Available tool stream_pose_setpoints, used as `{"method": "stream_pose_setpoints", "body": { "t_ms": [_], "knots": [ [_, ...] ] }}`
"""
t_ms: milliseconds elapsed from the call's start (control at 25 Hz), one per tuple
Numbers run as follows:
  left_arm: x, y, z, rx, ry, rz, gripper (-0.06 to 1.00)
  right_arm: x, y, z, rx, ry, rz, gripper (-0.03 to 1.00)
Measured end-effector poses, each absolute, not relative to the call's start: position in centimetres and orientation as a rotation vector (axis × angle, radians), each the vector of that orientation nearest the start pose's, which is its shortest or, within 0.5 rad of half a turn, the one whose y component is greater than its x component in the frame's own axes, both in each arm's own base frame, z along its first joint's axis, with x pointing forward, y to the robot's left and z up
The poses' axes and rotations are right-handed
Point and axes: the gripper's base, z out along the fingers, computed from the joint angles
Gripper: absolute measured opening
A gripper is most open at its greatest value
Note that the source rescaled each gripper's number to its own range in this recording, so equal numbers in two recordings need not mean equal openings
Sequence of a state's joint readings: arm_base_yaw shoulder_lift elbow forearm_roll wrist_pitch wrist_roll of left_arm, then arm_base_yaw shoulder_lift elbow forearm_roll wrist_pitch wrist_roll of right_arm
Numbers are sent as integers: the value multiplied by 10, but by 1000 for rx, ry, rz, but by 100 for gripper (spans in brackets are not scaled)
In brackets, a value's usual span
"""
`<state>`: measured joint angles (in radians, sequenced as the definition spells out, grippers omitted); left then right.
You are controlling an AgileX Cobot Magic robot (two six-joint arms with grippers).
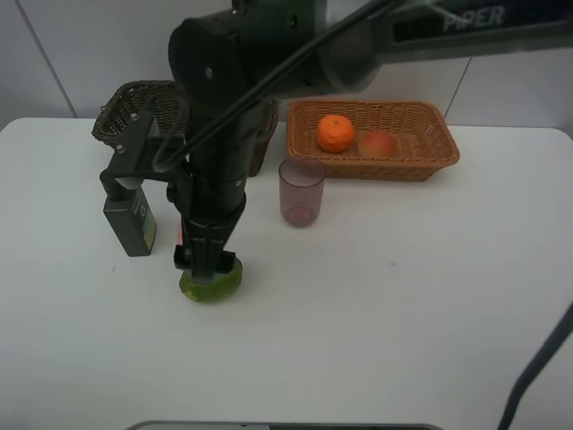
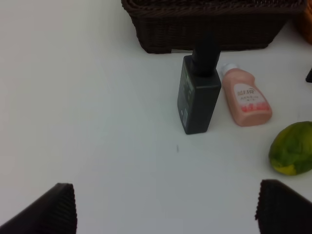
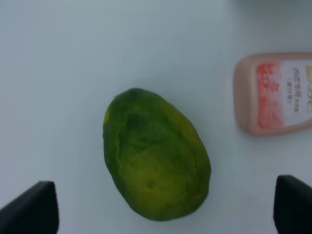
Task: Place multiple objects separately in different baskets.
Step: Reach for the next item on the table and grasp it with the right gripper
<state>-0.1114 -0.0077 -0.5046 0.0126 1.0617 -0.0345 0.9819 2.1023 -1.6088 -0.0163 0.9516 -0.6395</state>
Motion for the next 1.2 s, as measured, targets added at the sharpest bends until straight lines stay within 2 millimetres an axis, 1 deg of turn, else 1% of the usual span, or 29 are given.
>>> {"method": "stream_pose_setpoints", "body": {
  "t_ms": [200,760,840,1080,1120,1160,1200],
  "knots": [
    [-7,2,278,78,2032,-77,95,243,365,154,-2168,2033,23,94],
    [-7,2,278,78,2032,-77,95,248,368,117,-2214,2025,-34,94],
    [-7,2,278,78,2032,-77,95,248,368,114,-2218,2028,-36,94],
    [-7,2,278,78,2032,-77,95,248,368,114,-2216,2026,-35,94],
    [-7,2,278,78,2032,-77,95,248,368,114,-2216,2026,-35,93],
    [-7,2,278,78,2032,-77,95,248,368,114,-2215,2027,-34,89],
    [-7,2,278,78,2032,-77,95,248,368,114,-2215,2027,-34,80]
  ]
}}
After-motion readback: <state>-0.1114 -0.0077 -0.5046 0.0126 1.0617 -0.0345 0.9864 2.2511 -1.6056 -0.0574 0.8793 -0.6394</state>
